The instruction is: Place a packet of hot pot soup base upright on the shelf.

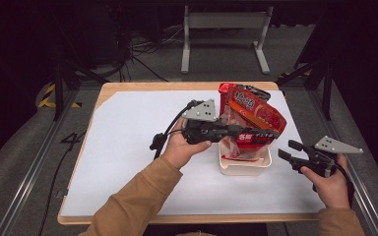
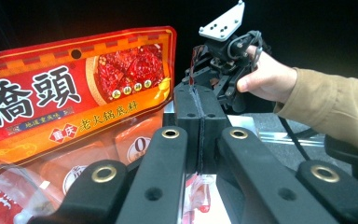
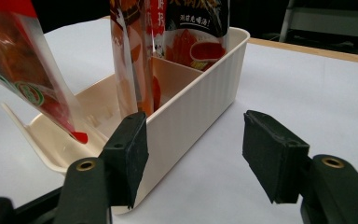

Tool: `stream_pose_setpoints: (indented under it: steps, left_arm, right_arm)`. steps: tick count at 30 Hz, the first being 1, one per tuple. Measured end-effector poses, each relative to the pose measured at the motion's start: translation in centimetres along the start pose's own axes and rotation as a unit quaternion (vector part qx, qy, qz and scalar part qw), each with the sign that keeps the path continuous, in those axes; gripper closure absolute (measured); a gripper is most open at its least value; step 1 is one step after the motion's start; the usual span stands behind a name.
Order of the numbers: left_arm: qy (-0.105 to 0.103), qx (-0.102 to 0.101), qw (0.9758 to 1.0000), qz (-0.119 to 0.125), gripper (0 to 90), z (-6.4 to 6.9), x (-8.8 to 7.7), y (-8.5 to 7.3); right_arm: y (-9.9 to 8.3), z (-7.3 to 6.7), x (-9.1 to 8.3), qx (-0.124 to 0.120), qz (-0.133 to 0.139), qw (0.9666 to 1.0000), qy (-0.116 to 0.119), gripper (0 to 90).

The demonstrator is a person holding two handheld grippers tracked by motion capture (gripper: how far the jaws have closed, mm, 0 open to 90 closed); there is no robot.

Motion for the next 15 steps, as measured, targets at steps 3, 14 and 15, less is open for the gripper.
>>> stream_pose_setpoints:
  steps: [3, 14, 15]
  left_arm:
    - [-0.001, 0.001, 1.0, 0.0, 90.0, 0.0, 0.4, -0.2]
    - [-0.004, -0.011, 0.9999, -0.005, 90.0, -0.5, 1.8, -1.3]
    - [-0.004, -0.012, 0.9999, -0.007, 90.0, -0.6, 2.0, -1.4]
  right_arm:
    - [0.0, 0.1, -0.1, 0.002, -0.001, 1.0, -0.001, 40.4]
    - [-0.1, 0.1, -0.1, 0.002, -0.001, 1.0, -0.002, 40.2]
    - [0.0, 0.1, -0.1, 0.003, -0.001, 1.0, -0.001, 40.2]
Point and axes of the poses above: each handheld gripper's, and its own axes: x roughly forward along the jaws, y roughly out of its top, z roughly to its right, the point moved 7 cm from there along x, roughly forward along the jaws, and after that the axes turned 3 degrees about -x, right-handed, at the moved point
